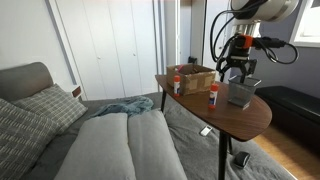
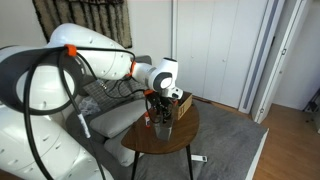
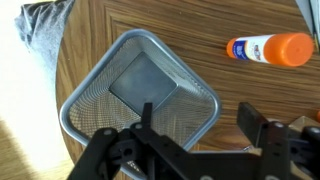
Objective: Remove the glue stick from the basket then turn the basket upside down and put the glue stick on top of the basket.
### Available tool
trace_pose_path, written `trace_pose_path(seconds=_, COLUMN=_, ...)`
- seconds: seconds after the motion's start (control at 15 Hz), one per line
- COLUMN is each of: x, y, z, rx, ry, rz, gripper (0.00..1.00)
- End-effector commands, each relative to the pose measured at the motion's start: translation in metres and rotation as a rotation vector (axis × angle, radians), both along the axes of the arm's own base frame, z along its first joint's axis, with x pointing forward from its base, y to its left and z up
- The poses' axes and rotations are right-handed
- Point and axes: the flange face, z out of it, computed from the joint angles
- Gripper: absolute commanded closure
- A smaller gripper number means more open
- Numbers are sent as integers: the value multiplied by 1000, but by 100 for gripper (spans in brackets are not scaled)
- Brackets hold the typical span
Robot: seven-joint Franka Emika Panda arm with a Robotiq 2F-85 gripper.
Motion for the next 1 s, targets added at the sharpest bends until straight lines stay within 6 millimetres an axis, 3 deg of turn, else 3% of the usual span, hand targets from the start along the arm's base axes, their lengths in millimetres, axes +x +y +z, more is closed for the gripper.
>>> trace_pose_path(seconds=0.0, x=-12, y=-7, z=-6, rx=1, ry=-34, rz=-66, gripper=46)
trace_pose_path(seconds=0.47, x=-26, y=-39, z=-5, rx=76, ry=-82, rz=-113, gripper=95)
trace_pose_path(seconds=0.6, x=-30, y=-50, z=-8, rx=117, ry=-91, rz=-116, gripper=100)
trace_pose_path(seconds=0.93, x=-35, y=-65, z=-8, rx=243, ry=-155, rz=-66, gripper=99)
